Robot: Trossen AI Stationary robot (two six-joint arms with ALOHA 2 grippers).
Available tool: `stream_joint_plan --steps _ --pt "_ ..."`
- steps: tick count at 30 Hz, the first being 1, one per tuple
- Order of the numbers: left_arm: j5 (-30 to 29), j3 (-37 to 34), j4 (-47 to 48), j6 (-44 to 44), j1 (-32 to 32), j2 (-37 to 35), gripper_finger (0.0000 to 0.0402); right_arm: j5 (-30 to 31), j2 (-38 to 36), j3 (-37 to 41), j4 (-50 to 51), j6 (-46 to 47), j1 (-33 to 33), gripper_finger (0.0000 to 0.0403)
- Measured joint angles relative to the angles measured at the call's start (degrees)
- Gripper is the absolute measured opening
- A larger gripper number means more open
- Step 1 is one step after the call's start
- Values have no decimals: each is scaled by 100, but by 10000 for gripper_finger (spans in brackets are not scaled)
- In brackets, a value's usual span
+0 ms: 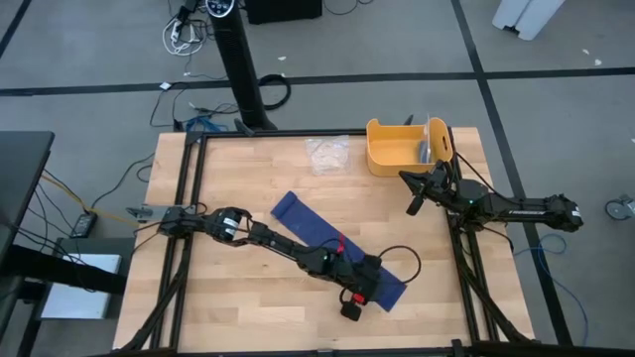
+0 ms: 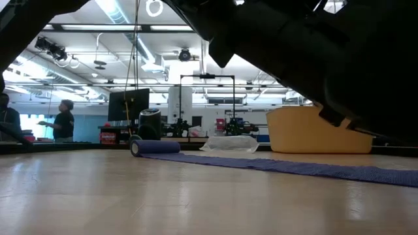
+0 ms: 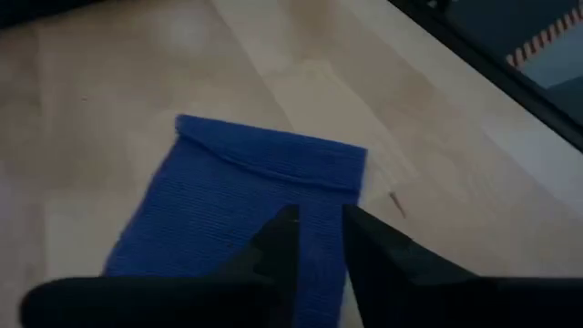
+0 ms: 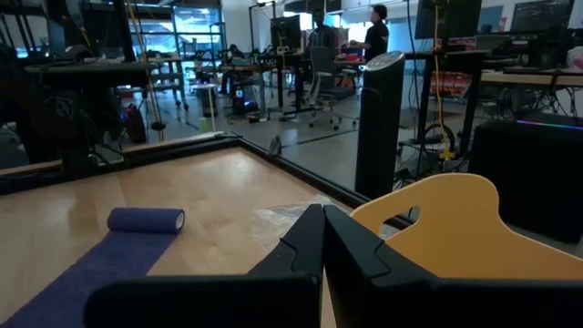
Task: Roll bandage
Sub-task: Roll the violet bandage
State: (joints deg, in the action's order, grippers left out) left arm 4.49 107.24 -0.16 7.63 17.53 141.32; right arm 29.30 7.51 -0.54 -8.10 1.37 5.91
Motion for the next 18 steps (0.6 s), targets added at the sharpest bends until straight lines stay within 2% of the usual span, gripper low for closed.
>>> stream_joint_plan --steps 3,9,18 --pt "-325 0 -115 102 63 0 58 0 -1 -1 1 0 0 7" --pt "-356 0 -137 440 171 0 8 0 0 -2 2 0 0 7" --pt "-230 -2 102 81 208 -96 4 -1 -2 0 2 0 0 6"
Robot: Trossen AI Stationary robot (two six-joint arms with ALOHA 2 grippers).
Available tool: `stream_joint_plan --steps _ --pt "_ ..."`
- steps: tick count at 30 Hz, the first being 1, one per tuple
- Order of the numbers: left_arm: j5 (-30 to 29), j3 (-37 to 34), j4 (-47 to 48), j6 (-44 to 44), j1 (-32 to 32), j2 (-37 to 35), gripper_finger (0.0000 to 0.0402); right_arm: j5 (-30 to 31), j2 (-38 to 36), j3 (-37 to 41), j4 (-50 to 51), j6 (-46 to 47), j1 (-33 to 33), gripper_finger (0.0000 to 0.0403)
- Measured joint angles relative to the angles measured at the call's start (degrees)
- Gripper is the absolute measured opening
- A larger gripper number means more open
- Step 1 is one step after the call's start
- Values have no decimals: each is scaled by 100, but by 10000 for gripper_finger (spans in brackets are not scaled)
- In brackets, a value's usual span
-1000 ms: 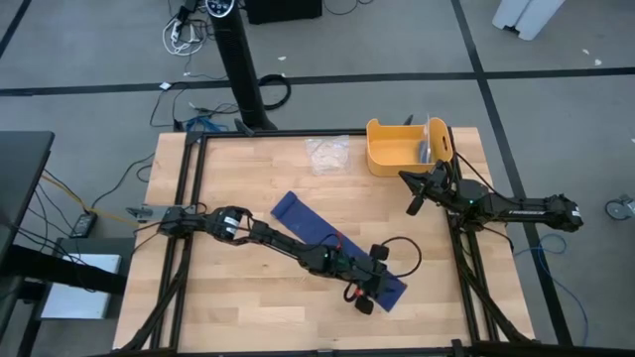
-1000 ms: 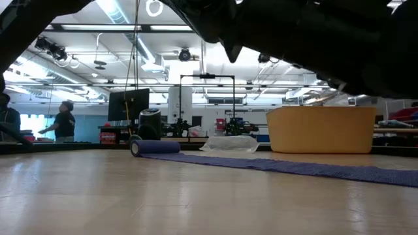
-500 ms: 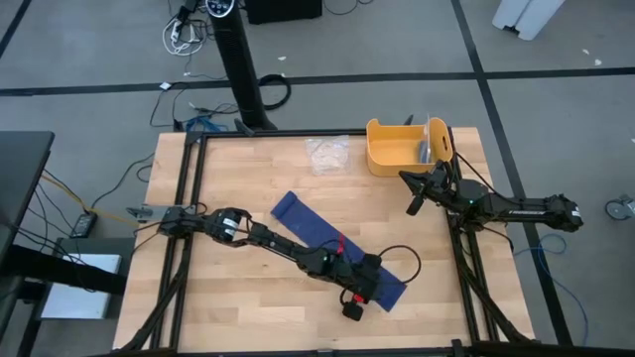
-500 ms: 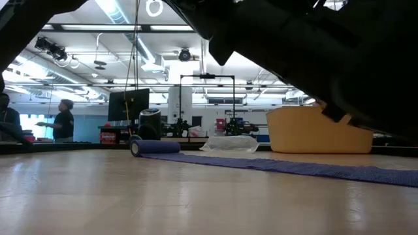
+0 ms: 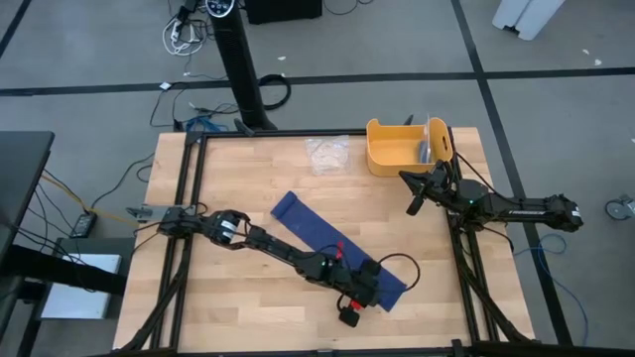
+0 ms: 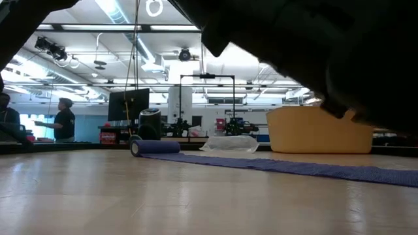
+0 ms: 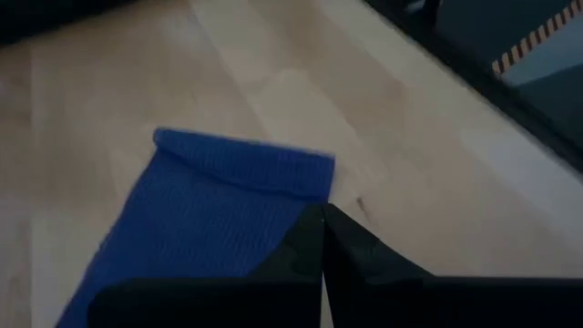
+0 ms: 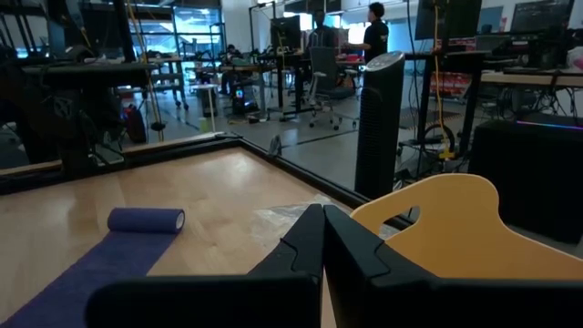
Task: Roll bandage
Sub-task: Roll the violet bandage
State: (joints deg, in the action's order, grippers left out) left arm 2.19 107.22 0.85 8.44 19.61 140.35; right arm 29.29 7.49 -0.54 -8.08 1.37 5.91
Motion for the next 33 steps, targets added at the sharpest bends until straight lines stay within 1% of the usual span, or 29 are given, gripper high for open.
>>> stream_joint_plan --steps 4,9,11,13,16,19,22,24,26,27,31,33 --pt "11 -2 517 -209 19 -318 3 -2 0 -1 -19 0 0 6" --pt "-185 -199 635 -271 57 -812 2 -2 1 -1 -19 -1 0 8" --pt "-497 -383 482 -264 93 -1008 2 0 0 0 -22 -1 0 7" --pt "-948 -708 169 -230 144 -1258 1 1 2 -1 -75 0 0 6" --pt "-1285 -1411 -805 -221 199 -1610 1 0 0 -2 -244 0 0 7" --pt "-1330 -2370 -2253 -306 240 -1986 1 -2 0 1 -351 2 0 8" --pt "-1408 -3421 -3768 -674 325 -2363 1 -1 0 -2 -587 3 -1 7" --pt "-1585 -4075 -4557 -860 447 -2584 1 -2 2 0 -779 2 0 6" --pt "-2007 -4659 -5072 -885 647 -2809 1 -2 0 0 -979 2 -2 6" --pt "-2360 -4907 -5204 -892 764 -2930 1 -4 2 -2 -1101 2 -2 6" --pt "-4156 -5669 -5247 -1168 1263 -3374 0 -60 4 0 -1482 14 -4 8" --pt "-5033 -5930 -5246 -1456 1493 -3545 0 -63 4 1 -1697 210 -3 8"
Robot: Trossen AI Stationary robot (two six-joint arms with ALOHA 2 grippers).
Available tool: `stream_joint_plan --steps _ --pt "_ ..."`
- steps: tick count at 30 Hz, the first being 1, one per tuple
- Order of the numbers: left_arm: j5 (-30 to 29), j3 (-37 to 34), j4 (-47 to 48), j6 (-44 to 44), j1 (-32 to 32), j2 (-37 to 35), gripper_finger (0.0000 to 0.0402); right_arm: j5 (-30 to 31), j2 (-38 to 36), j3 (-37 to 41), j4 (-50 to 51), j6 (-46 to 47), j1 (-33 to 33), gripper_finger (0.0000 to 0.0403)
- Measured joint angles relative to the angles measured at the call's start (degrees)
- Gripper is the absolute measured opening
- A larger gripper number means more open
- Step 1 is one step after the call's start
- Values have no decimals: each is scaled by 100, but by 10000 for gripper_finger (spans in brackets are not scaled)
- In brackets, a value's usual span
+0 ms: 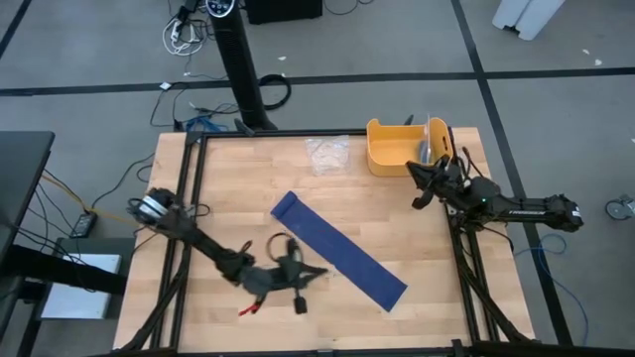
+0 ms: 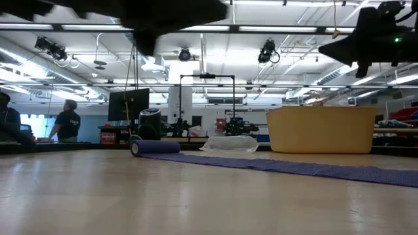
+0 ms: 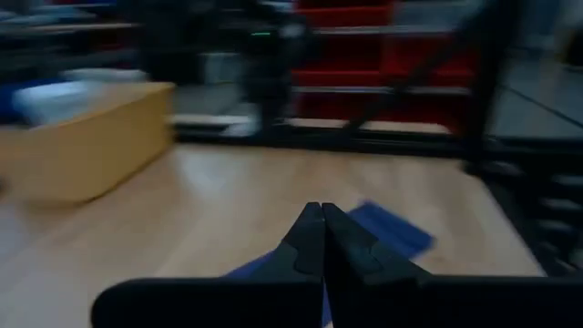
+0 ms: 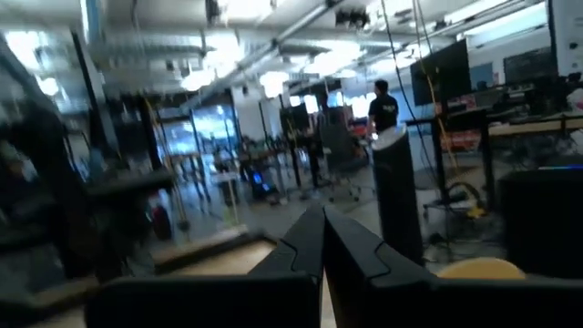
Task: Roll bandage
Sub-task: Roll the violet bandage
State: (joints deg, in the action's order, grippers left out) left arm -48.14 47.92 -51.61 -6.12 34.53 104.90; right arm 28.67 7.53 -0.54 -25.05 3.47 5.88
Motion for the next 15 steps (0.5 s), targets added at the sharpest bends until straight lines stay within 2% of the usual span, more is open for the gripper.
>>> stream_joint_plan --steps 2,5,7,10,12,15 --pt "-902 -257 19 -484 208 -181 0 -132 1 -2 -114 279 1 7" --pt "-1925 -743 167 -1855 330 -381 0 -921 90 0 -28 296 1 4" --pt "-2068 -1188 251 -2899 285 -474 0 -1437 256 0 20 291 -6 3" --pt "-2118 -1855 204 -4398 105 -533 0 -1822 609 0 34 279 -55 2" --pt "-2122 -2226 211 -5032 -8 -525 2 -1954 877 0 27 344 -118 3" --pt "-2119 -2550 165 -5527 -117 -524 16 -2097 1338 0 -55 630 -237 3"
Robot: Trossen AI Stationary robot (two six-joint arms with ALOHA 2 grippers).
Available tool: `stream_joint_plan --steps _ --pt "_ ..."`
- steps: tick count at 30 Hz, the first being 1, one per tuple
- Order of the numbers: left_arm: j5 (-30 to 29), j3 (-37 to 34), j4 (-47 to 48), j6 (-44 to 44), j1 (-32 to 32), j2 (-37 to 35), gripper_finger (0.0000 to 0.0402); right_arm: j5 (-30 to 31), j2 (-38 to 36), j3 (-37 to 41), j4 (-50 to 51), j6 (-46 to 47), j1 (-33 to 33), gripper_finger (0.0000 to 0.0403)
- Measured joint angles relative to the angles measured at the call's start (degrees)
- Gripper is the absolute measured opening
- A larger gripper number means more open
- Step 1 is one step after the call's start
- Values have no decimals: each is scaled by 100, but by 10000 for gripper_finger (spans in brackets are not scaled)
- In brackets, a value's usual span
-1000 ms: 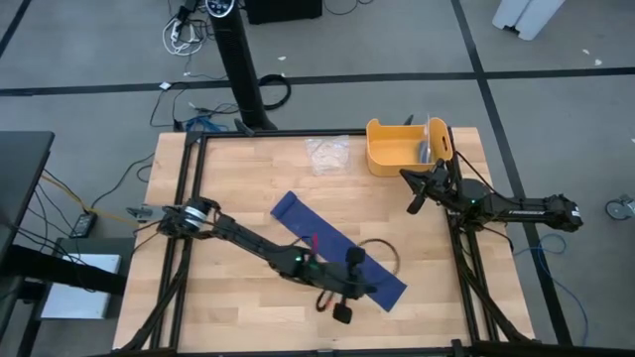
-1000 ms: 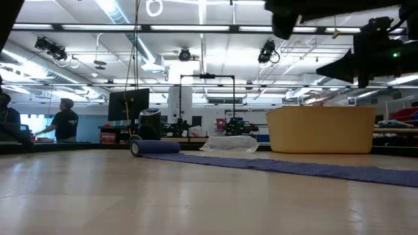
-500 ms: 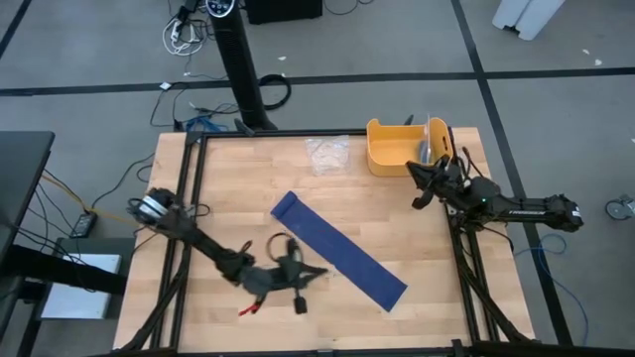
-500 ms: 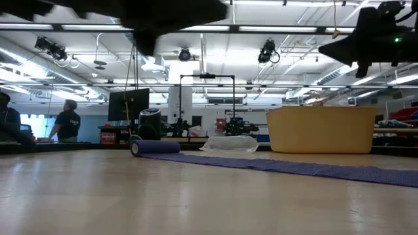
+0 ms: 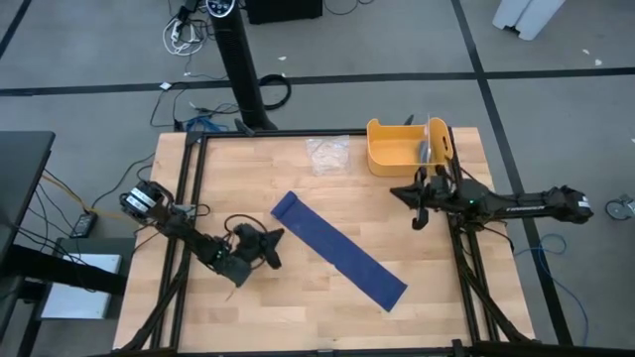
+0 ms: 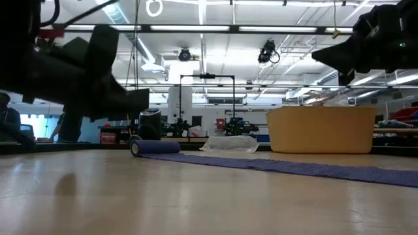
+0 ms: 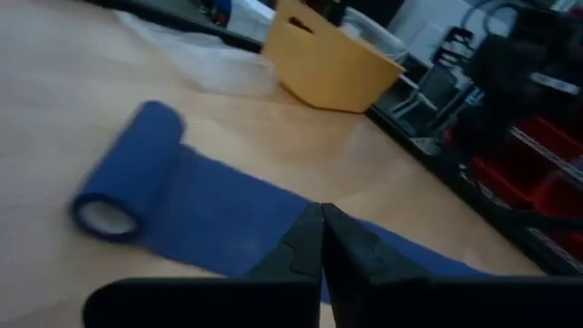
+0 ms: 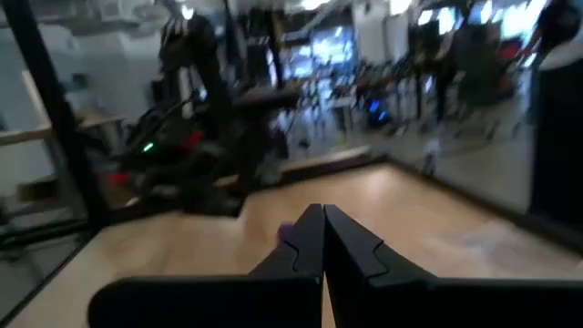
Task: Roll bandage
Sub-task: Roll the violet bandage
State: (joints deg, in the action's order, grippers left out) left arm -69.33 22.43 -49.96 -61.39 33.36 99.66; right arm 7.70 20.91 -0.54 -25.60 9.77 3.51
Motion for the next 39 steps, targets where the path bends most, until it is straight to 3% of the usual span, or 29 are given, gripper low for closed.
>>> stream_joint_plan --steps 7,15,22,27,34,39 --pt "214 -308 70 -103 -173 0 82 1 998 0 -860 373 -312 37" --pt "466 -369 970 -1294 -441 -12 141 212 1866 0 -1694 373 -718 93" --pt "577 -274 1203 -1394 -731 -13 147 759 2494 0 -2174 328 -1087 103" --pt "892 -191 1260 -1353 -944 -26 147 801 2859 0 -2525 327 -1230 103" --pt "1658 49 1179 -692 -765 -585 147 878 3268 -110 -2579 415 -1330 103" --pt "1636 117 1859 -418 -539 -1039 147 877 3503 -182 -2575 504 -1332 105"
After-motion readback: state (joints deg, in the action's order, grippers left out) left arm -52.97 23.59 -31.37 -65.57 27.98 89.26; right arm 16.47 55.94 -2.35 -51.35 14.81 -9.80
